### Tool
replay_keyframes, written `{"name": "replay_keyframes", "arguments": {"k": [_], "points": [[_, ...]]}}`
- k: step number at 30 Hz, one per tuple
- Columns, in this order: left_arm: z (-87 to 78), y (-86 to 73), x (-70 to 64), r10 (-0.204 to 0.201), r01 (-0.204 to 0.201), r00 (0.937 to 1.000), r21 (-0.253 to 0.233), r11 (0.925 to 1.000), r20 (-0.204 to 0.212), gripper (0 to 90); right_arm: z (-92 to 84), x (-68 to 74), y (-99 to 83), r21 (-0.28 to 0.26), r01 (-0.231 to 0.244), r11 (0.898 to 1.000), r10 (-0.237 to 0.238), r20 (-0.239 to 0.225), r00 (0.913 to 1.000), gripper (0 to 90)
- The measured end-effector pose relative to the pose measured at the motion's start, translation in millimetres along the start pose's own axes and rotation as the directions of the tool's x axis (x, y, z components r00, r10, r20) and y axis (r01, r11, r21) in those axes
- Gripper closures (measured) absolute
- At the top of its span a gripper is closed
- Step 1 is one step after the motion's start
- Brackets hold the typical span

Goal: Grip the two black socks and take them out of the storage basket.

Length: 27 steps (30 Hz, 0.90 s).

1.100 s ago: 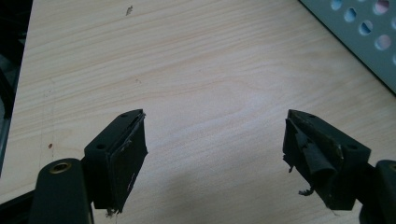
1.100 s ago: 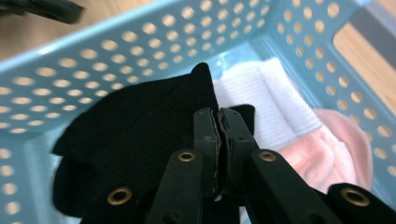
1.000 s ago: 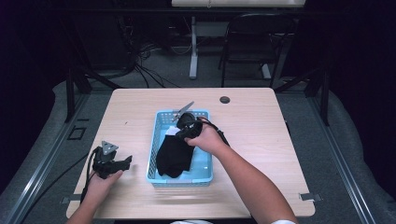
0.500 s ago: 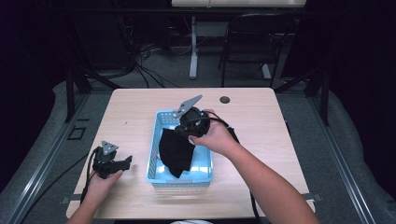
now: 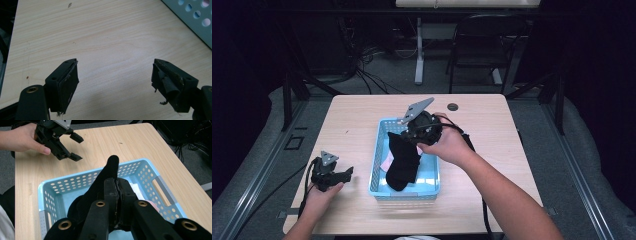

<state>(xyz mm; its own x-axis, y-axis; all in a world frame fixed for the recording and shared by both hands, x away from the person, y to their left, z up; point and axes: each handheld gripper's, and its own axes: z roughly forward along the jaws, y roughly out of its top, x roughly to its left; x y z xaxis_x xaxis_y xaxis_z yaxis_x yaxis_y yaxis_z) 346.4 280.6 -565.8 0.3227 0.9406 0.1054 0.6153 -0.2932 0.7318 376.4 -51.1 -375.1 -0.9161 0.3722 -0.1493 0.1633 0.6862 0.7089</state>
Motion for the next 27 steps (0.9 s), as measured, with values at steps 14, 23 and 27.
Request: {"name": "replay_keyframes", "arguments": {"k": [14, 23, 27], "points": [[-0.2, -0.2, 0.2, -0.003, 0.003, 1.0, 0.0, 1.0, -0.001, 21.4, -27.3, 5.0, -13.4, -0.032, -0.014, 0.999, 0.014, 0.003, 0.9999, 86.8], [0.3, -0.5, -0.5, -0.003, 0.003, 1.0, 0.005, 1.0, -0.003, 21.4, -70.8, 5.5, -46.1, -0.112, -0.074, 0.991, 0.079, 0.037, 0.9962, 86.7], [0.8, -0.8, -1.1, -0.003, 0.003, 1.0, 0.004, 1.0, -0.003, 21.4, -95.1, 0.7, -71.0, -0.149, -0.131, 0.98, 0.142, 0.069, 0.9875, 86.8]]}}
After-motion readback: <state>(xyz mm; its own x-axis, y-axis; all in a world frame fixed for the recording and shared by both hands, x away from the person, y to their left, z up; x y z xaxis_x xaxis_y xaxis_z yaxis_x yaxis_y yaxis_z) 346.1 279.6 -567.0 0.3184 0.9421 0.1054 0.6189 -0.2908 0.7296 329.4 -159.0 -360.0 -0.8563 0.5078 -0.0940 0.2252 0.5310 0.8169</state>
